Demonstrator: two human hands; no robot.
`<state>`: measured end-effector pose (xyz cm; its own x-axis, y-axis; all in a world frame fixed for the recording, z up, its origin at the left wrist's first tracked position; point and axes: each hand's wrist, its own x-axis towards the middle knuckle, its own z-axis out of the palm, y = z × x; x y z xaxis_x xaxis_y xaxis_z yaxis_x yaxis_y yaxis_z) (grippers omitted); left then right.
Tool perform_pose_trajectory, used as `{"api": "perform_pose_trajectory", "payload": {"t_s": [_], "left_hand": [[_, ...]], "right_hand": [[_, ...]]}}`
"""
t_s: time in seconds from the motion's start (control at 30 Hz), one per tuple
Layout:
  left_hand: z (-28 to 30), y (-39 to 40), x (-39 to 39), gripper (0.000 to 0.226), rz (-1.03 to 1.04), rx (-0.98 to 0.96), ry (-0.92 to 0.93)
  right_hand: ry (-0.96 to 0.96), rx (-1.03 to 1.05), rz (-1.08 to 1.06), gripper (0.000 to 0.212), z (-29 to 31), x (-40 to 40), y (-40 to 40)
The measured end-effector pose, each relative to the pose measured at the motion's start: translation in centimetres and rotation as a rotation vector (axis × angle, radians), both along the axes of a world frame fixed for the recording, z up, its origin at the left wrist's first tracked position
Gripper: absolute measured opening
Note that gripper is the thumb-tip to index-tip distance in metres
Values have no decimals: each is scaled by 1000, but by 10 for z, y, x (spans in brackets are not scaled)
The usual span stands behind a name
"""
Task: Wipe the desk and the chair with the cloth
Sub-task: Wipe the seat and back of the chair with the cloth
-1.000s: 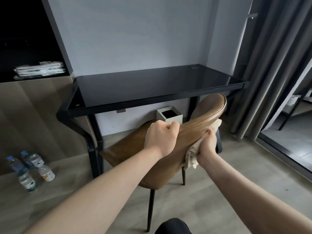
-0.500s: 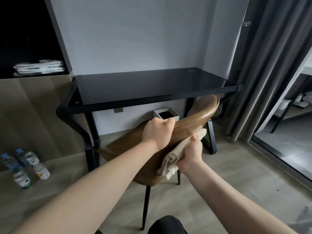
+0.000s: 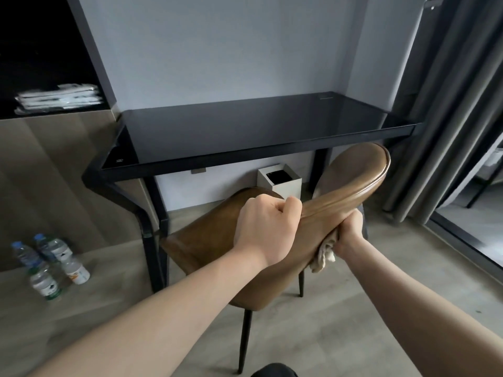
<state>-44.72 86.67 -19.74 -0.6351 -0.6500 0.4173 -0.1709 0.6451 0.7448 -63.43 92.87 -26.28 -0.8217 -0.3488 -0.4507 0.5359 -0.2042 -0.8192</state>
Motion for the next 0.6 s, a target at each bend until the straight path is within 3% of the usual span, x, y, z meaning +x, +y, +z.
{"api": "perform_pose_trajectory", "payload": {"t_s": [0.17,0.3,0.47,0.6], "left_hand": [[1,-2,-1,50,4,13,-25],[4,1,0,51,29,74,-52],[10,6,3,63,40,126,-58],[13,11,5,65,57,166,-63]], "right_hand": [[8,102,37,50,-10,27,6],[-159,88,87,61,-1,78,19],[-229,103,44,114,-27,98,21],[-142,1,39,109,-26,113,23]]}}
